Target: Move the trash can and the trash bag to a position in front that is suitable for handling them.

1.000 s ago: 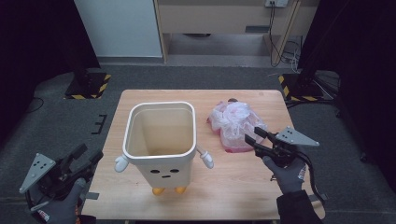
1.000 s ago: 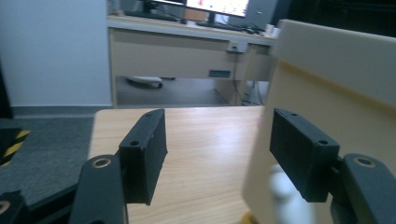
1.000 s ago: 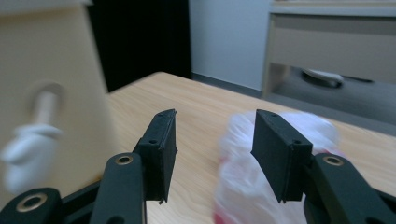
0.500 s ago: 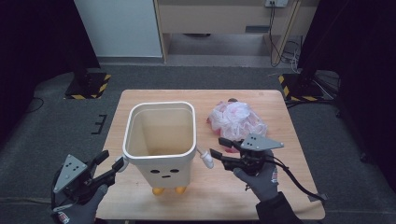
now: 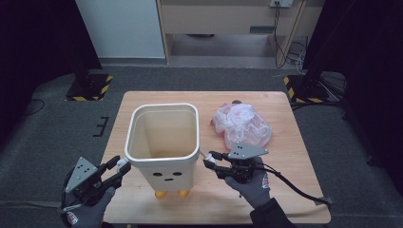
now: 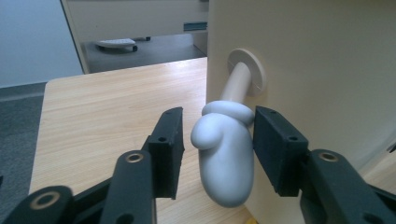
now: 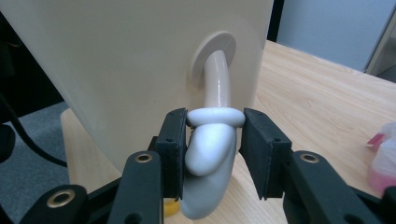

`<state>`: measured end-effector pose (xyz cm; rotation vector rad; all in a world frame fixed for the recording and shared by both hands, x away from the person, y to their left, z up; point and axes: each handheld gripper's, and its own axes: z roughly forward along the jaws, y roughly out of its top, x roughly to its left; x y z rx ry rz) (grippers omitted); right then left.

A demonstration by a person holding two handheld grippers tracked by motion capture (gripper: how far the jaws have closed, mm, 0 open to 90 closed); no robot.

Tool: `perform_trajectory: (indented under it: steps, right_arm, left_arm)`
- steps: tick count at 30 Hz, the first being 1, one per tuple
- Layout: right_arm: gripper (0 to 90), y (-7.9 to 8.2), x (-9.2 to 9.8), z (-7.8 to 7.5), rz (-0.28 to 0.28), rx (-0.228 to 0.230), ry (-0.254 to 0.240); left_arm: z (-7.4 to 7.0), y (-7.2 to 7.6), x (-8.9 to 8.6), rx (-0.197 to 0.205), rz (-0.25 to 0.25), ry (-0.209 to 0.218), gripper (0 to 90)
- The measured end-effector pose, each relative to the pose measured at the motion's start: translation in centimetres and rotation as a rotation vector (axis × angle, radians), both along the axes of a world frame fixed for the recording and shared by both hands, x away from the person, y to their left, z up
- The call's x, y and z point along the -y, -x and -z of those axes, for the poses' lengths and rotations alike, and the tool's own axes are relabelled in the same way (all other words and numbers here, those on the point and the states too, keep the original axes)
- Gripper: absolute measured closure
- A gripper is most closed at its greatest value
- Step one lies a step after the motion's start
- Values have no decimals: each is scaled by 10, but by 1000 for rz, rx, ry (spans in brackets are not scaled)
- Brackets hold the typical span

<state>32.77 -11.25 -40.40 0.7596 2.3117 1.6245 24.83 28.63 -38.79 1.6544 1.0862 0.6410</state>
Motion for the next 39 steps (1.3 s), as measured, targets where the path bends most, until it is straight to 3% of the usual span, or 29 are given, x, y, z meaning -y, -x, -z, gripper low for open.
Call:
perform_trajectory:
  steps: [4,12,20,24,29,39]
  right_arm:
    - [617,1,0,0,2,11,7]
    - [617,5,5,-3,9,21,32]
    - [617,3,40,-6,73,23,59]
    - [617,-1,55,-5,89,35,61]
    - [616,-7,66,-5,121,36,67]
    - [616,-20,79,-4,168,39,65]
  left_arm:
    - [2,-1,1,-8,10,18,573]
    - [9,-10,10,24,9,49,576]
    - [18,-34,41,58,74,91,580]
    - [19,-38,52,63,84,105,583]
    - [20,-40,68,65,98,100,589]
    - [21,-36,83,72,143,85,597]
